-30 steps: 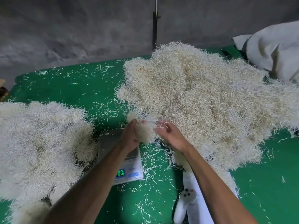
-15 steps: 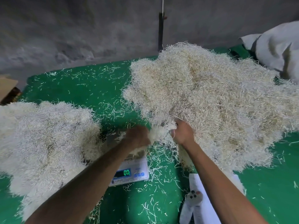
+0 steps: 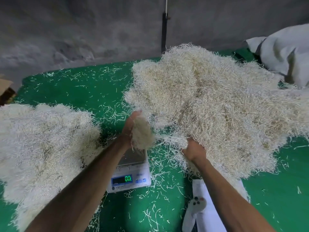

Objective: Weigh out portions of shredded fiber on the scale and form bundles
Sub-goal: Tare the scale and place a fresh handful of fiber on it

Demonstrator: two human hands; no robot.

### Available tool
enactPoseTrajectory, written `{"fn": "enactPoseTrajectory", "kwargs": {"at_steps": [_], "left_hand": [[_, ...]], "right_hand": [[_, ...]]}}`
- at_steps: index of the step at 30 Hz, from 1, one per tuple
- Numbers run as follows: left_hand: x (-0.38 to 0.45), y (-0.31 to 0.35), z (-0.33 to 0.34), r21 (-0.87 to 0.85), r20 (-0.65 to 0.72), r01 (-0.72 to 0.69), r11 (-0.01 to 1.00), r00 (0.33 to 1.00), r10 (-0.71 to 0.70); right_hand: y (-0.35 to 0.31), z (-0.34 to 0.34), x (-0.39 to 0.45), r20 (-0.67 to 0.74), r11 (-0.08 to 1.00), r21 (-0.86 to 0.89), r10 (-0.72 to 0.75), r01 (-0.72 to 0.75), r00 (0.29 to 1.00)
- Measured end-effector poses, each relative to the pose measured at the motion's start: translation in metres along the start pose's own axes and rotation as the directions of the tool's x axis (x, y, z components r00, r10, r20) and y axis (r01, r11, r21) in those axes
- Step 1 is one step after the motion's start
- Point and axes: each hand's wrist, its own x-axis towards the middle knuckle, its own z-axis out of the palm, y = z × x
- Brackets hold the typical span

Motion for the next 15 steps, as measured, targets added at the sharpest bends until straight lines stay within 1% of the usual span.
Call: {"fn": "enactPoseTrajectory", "kwargs": {"at_steps": [1,2,3,4,5,6,8,9,10,11,12,13,14,15], "left_hand": [[0.003,0.004,0.003,0.227,0.037,-0.094,0.969,0.995,0.088],[0.007,0.001,0.001,0.52,0.085,-0.167,0.838,0.986,0.143],[0.01,-0.003,0.004,0.646,0.107,-0.133,0.751,0.991,0.084],[0.015,-0.008,0.003,0.788,0.052,-0.103,0.607,0.993,0.102],[0.017,-0.015,0.003,0.807,-0.028,-0.017,0.59,0.997,0.067],[0.018,-0.022,0.004,0.85,-0.103,0.027,0.526,0.988,0.117],[0.011,-0.03,0.009,0.795,-0.198,0.026,0.606,0.955,0.22],[0.012,-0.025,0.01,0.733,-0.267,0.037,0.679,0.934,0.238],[0.016,-0.019,0.012,0.696,-0.299,-0.011,0.718,0.905,0.304],[0.018,-0.01,0.013,0.626,-0.343,-0.018,0.779,0.891,0.296],[0.02,-0.002,0.01,0.584,-0.38,-0.006,0.812,0.881,0.28],[0.021,0.003,0.005,0.466,-0.431,0.018,0.885,0.878,0.209],[0.019,0.008,-0.002,0.427,-0.406,-0.024,0.904,0.888,0.215],[0.016,0.012,-0.006,0.35,-0.338,-0.098,0.932,0.914,0.223]], "right_hand": [[-0.003,-0.002,0.001,-0.017,0.998,0.062,0.027,-0.026,0.999],[-0.007,-0.005,0.002,-0.043,0.993,0.108,0.041,-0.036,0.998],[-0.013,-0.007,0.002,-0.076,0.989,0.145,0.041,-0.03,0.996],[-0.019,-0.01,0.003,-0.106,0.985,0.174,0.029,-0.01,0.994],[-0.025,-0.012,0.003,-0.131,0.98,0.197,0.016,0.01,0.991],[-0.03,-0.014,0.004,-0.145,0.977,0.211,0.008,0.023,0.989],[-0.036,-0.016,0.005,-0.155,0.98,0.194,-0.002,0.033,0.988],[-0.036,-0.016,0.005,-0.159,0.985,0.166,-0.007,0.034,0.987],[-0.033,-0.016,0.005,-0.157,0.99,0.139,-0.013,0.035,0.987],[-0.028,-0.015,0.005,-0.148,0.992,0.124,-0.008,0.026,0.989],[-0.021,-0.015,0.005,-0.131,0.993,0.12,0.013,0.003,0.991],[-0.014,-0.014,0.004,-0.105,0.991,0.126,0.048,-0.035,0.993],[-0.007,-0.013,0.002,-0.07,0.988,0.135,0.079,-0.069,0.994],[0.0,-0.011,0.001,-0.035,0.988,0.13,0.092,-0.087,0.995]]}}
